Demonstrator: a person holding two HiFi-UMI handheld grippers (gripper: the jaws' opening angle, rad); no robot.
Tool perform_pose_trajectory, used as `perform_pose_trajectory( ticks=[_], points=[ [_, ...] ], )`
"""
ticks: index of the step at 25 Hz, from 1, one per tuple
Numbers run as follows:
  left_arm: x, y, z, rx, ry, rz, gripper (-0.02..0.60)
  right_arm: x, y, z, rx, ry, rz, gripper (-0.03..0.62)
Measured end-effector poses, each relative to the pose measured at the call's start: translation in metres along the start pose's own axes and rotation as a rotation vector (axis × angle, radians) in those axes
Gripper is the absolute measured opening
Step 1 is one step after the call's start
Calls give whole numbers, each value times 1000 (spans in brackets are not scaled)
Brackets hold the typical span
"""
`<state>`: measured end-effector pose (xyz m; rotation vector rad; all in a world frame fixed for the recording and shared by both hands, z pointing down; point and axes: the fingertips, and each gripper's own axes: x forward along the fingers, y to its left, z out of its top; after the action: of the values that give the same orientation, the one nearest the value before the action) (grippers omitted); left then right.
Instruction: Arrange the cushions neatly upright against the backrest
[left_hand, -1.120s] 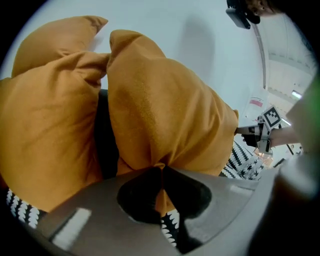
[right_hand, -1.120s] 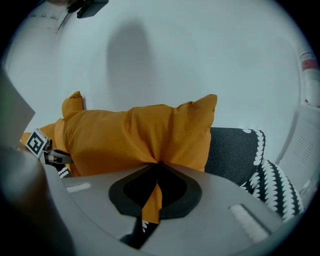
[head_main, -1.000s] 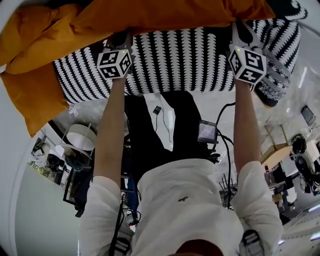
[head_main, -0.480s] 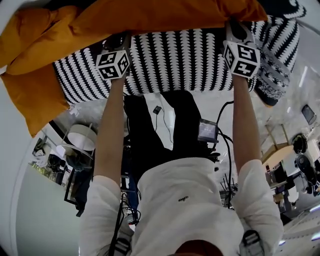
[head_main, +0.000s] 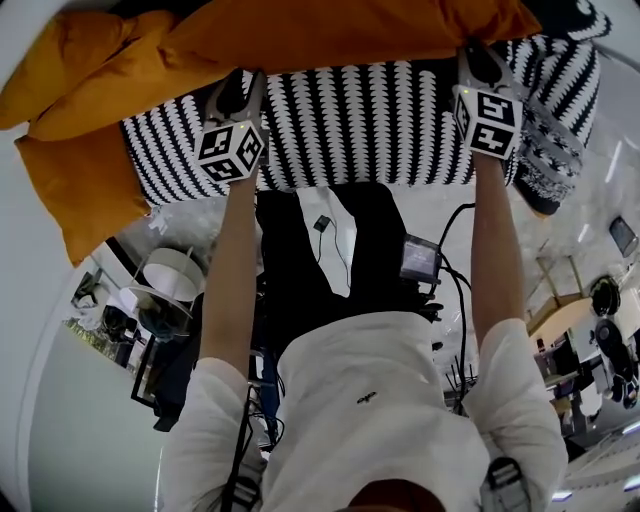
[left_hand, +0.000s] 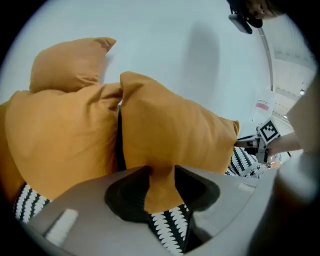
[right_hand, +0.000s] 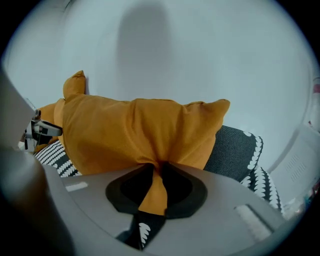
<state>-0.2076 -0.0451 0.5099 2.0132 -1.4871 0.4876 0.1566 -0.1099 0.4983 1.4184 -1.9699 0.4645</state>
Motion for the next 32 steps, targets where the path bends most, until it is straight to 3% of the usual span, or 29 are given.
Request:
perform_pose_trajectory(
  ticks=[3,7,12,14,15,16,22,26,32],
  points=[
    [3,-15,27,45,-29,-13,160,-7,-8,-7,-1,21,-2,92],
    [1,-29,43,33,-49,-7,160,-11,-13,-14,-10,46,4,100],
    [-19,-33,64,53,-99,-20,160,-17,1,-9,-136,71,27,114],
    [-22,-35,73,68,-117,-27,160,-21,2,-11,-142,71,41,177],
    [-20,-37,76,72,-123,-30,160,-22,0,-14,-127,72,52,273],
    [-16,-40,78,75,-128,-30,160,-22,-3,-17,-108,70,60,290],
    [12,-56,85,78,-111,-23,158,-32,-17,5,-34,-38,81,192],
    [25,-46,87,98,-58,-22,158,-18,1,27,-27,-52,138,249],
    [50,-41,86,106,-38,-24,155,13,-1,27,-9,-45,147,253]
  ],
)
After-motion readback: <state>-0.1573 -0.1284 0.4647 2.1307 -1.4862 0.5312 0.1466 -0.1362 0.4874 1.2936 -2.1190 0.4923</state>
